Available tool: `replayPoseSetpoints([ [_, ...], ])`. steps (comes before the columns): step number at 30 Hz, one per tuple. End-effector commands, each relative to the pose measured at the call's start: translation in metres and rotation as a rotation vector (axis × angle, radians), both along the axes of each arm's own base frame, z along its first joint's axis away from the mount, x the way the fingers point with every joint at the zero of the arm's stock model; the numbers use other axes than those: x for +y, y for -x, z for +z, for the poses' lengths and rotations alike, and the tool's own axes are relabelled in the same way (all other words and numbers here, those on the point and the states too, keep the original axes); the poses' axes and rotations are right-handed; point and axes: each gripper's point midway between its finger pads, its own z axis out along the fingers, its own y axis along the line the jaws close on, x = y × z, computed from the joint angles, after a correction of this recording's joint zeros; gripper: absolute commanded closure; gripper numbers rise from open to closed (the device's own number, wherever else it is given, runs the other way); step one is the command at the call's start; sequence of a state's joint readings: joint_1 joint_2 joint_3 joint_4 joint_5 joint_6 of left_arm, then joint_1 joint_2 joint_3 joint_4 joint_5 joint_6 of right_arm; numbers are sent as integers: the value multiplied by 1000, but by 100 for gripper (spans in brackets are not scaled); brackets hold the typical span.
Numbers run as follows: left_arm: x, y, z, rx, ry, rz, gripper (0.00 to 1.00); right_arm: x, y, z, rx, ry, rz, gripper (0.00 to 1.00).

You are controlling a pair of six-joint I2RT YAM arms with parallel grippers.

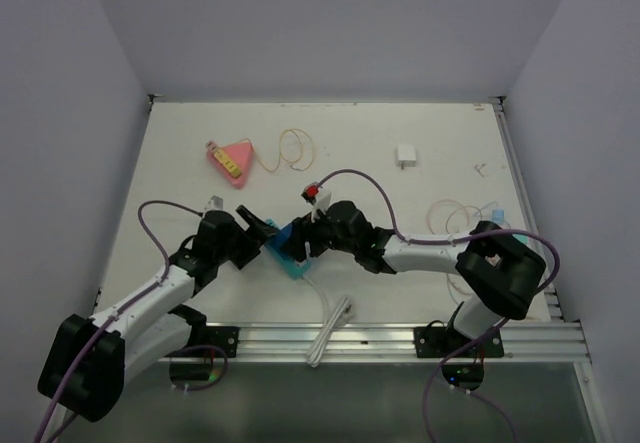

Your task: Pull the plug off the socket

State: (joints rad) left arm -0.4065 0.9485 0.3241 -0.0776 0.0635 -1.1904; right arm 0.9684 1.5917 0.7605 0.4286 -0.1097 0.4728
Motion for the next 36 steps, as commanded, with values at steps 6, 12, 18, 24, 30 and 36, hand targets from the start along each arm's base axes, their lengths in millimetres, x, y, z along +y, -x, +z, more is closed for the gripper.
replayPoseSetpoints([
  [6,-8,-30,32,-124,53,41,20,27,-2,25,10,-178,20,100],
  [12,-10,-28,23,-98,44,22,32,34,-1,22,51,-212,23,100],
  [18,-11,-30,23,-121,33,3,41,39,2,14,111,-232,40,100],
  [24,-12,-33,25,-123,4,-25,45,33,0,9,144,-232,37,100],
  [30,-12,-29,16,-99,-1,-37,62,30,-2,2,170,-217,45,100],
  [36,-7,-31,28,-135,-27,-38,88,29,1,-5,207,-204,72,100],
])
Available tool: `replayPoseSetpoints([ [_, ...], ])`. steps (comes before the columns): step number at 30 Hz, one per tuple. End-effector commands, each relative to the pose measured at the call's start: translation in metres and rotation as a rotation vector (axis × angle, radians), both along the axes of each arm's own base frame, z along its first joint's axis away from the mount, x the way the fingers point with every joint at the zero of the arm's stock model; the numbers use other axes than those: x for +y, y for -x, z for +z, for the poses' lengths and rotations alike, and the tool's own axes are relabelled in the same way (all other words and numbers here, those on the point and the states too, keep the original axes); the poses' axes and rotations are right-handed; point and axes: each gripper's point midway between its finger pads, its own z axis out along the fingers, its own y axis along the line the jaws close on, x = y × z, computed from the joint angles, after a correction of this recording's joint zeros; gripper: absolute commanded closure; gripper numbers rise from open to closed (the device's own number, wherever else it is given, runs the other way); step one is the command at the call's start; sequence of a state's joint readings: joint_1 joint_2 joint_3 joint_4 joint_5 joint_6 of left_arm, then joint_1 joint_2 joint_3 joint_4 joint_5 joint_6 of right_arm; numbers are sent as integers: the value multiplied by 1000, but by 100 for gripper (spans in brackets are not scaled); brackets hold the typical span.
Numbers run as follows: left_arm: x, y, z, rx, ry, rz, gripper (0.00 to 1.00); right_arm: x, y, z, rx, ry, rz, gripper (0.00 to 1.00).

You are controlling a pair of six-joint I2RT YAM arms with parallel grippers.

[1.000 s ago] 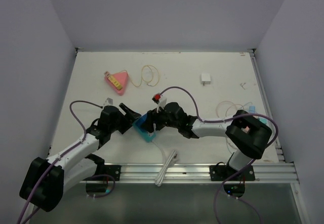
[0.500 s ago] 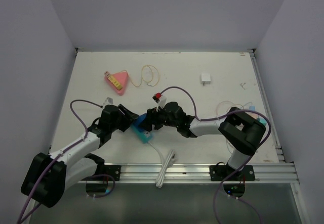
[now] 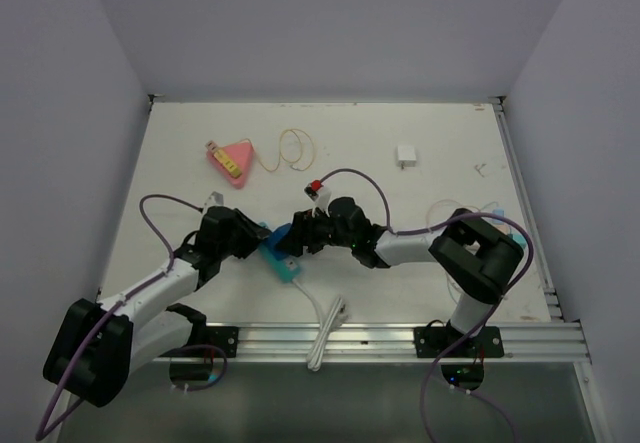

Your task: Pull the plug off the socket

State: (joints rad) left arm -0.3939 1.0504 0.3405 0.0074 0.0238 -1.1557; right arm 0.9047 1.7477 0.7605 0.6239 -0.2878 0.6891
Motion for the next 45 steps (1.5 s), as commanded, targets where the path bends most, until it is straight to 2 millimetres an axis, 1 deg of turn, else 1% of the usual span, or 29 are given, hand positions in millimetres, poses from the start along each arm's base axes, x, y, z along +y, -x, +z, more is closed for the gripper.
replayPoseSetpoints([
  [1,-11,-16,40,-130,6,-69,96,11,5,12,-9,-50,59,97],
  [2,-10,-17,43,-138,-4,-70,100,11,8,12,-5,-37,77,87],
  [3,-9,-19,45,-146,-16,-72,100,11,9,15,-5,-36,89,82],
  [4,-6,-15,41,-130,-50,-88,100,12,11,16,0,-28,101,76],
  [5,-5,-19,46,-143,-63,-89,100,13,14,17,12,-4,123,60],
  [6,-4,-19,46,-138,-80,-97,100,12,14,20,13,5,132,53],
  [7,-4,-22,51,-157,-102,-111,100,12,15,22,9,18,143,48],
  [8,-3,-24,53,-165,-116,-115,100,13,14,24,18,34,146,38],
  [9,-2,-24,54,-166,-130,-124,100,13,15,27,17,38,158,34],
  [10,-3,-27,61,-186,-143,-137,100,14,16,27,20,45,164,30],
  [12,-5,-29,67,-203,-160,-162,100,18,15,34,22,52,179,19],
  [13,-5,-30,69,-207,-164,-166,100,17,17,31,36,60,186,19],
  [14,-6,-30,71,-211,-165,-175,100,19,16,34,40,59,189,15],
  [16,-7,-32,76,-222,-168,-188,100,22,16,35,56,59,197,13],
  [21,-11,-31,78,-235,-171,-220,100,26,15,45,55,47,202,12],
  [24,-11,-31,79,-241,-179,-235,100,27,14,47,55,49,206,14],
  [27,-11,-31,78,-247,-192,-251,100,27,14,51,49,44,212,18],
  [30,-11,-30,77,-248,-206,-270,100,27,14,53,38,43,215,18],
  [31,-11,-29,76,-248,-215,-277,100,27,13,53,36,44,213,21],
  [32,-10,-29,76,-247,-217,-279,100,27,12,53,33,42,210,28],
  [33,-10,-29,74,-243,-225,-281,100,28,13,55,29,36,213,32],
  [34,-9,-30,75,-248,-230,-278,100,27,12,55,28,33,209,44],
  [36,-5,-29,71,-238,-253,-275,100,26,11,56,20,28,209,61],
  [37,-4,-30,73,-238,-261,-268,100,23,10,57,14,27,207,70],
  [38,0,-31,72,-232,-273,-258,100,22,9,57,11,27,202,85],
  [40,6,-33,70,-223,-280,-241,100,16,8,59,8,23,193,100],
  [45,22,-36,53,-157,-298,-205,100,0,4,66,-12,7,156,100],
])
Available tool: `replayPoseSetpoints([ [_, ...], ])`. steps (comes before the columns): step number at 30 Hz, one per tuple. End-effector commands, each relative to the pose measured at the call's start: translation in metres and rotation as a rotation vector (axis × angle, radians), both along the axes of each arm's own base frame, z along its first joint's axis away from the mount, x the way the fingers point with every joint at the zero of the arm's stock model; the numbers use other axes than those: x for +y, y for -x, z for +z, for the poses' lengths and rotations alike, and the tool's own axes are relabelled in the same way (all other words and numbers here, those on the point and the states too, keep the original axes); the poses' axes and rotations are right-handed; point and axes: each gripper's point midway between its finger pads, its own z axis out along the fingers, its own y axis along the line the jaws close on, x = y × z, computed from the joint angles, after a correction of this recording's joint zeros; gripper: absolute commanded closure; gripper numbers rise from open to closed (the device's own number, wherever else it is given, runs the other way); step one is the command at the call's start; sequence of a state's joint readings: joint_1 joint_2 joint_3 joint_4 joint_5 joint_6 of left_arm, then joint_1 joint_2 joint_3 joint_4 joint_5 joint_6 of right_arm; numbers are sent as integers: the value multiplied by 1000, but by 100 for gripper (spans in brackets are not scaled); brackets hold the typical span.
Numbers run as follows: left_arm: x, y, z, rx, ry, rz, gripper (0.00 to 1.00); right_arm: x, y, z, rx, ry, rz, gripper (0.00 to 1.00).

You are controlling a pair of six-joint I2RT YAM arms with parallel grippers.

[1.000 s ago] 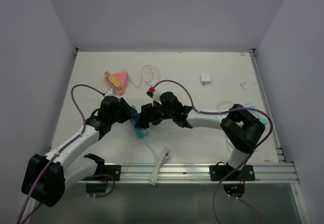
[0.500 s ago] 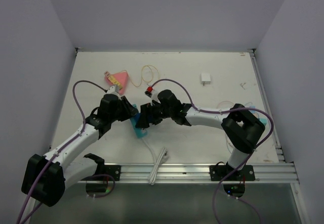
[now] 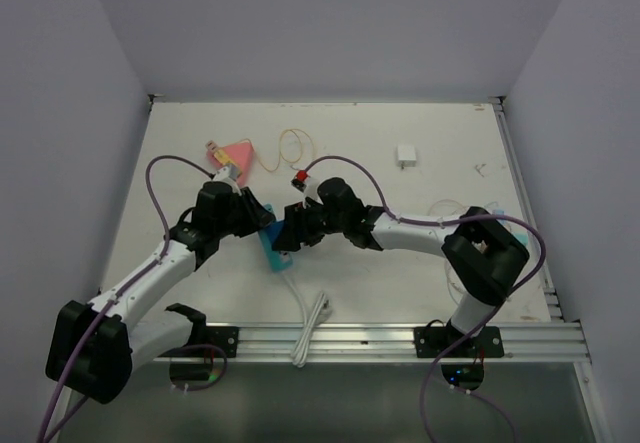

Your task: Pull the plug off the socket

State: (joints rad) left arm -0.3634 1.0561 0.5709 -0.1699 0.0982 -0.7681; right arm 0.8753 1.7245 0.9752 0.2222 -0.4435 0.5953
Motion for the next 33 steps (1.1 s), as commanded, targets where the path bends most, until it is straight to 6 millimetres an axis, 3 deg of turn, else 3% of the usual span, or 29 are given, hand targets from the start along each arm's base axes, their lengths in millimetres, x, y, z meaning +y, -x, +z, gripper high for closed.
replayPoseSetpoints([
  [1,28,-15,-5,-7,-92,81,100,-8,-3,41,-76,-98,-1,100],
  [2,32,-15,-9,0,-107,92,100,-10,-3,49,-93,-114,-10,100],
  [8,55,-9,-32,54,-228,149,100,-25,-8,51,-113,-104,-44,100],
  [17,85,-3,-42,106,-377,237,100,-38,-15,43,-104,-67,-83,100],
  [20,91,-2,-43,119,-400,267,100,-45,-18,48,-110,-78,-99,100],
  [27,100,-2,-45,139,-450,289,100,-66,-26,67,-141,-109,-149,100],
  [33,89,-13,-25,87,-407,259,100,-71,-30,67,-145,-102,-137,100],
])
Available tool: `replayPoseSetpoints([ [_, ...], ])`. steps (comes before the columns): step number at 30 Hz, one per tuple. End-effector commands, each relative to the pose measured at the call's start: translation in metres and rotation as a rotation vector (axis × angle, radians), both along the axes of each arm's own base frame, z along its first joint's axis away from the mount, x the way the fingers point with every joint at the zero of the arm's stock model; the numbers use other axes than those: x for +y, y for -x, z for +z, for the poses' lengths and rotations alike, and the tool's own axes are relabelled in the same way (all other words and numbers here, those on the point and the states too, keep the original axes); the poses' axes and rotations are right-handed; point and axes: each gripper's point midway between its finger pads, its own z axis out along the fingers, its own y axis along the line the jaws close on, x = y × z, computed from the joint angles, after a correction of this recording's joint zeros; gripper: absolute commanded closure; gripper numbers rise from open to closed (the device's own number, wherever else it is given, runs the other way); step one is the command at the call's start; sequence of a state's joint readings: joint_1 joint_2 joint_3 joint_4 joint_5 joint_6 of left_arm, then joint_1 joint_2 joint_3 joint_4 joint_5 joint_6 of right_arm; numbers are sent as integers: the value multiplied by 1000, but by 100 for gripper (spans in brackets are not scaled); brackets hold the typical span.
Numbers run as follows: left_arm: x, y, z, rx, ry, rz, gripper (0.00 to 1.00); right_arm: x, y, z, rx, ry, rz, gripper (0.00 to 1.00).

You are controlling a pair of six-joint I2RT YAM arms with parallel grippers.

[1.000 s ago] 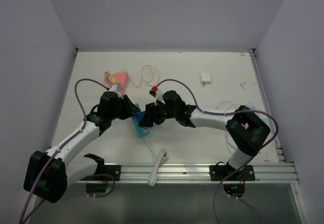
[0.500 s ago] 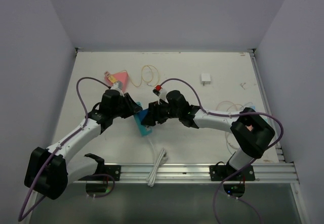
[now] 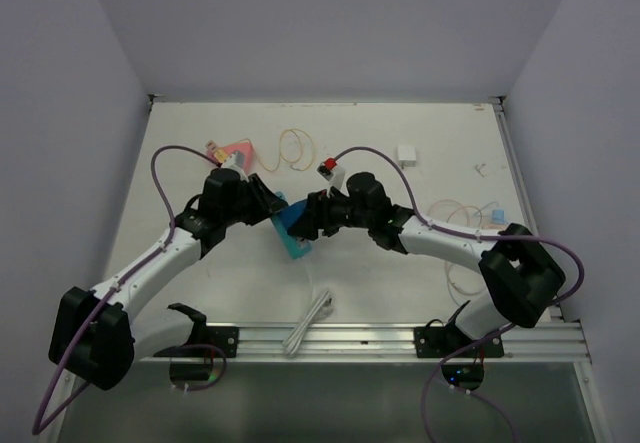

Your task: Pull the plug off the socket

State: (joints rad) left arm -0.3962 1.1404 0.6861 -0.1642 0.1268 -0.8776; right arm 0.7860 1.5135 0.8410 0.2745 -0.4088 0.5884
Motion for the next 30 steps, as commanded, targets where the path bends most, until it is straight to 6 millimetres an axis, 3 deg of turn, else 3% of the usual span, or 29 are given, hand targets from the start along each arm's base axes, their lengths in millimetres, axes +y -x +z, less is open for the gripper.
replayPoseSetpoints([
  [1,110,3,-46,66,-492,232,100,-25,-9,25,-31,-25,-14,100],
  [7,63,-10,-6,-22,-331,134,100,-7,0,21,-11,-26,79,98],
  [8,59,-12,-1,-33,-307,128,100,-6,0,21,-8,-27,86,91],
  [9,55,-13,4,-42,-283,125,100,-4,1,20,-5,-28,91,74],
  [11,46,-15,15,-57,-234,106,100,-2,-1,21,-4,-33,94,61],
  [12,43,-15,19,-61,-210,107,100,-1,-1,22,-5,-36,95,49],
  [15,32,-15,29,-72,-143,87,100,3,-1,20,11,-41,116,30],
  [18,28,-15,37,-84,-109,89,100,9,1,24,14,-54,135,19],
  [24,19,-13,44,-93,-63,55,100,15,2,24,19,-64,150,2],
  [30,12,-11,43,-102,-62,3,100,18,-7,24,5,-52,131,1],
])
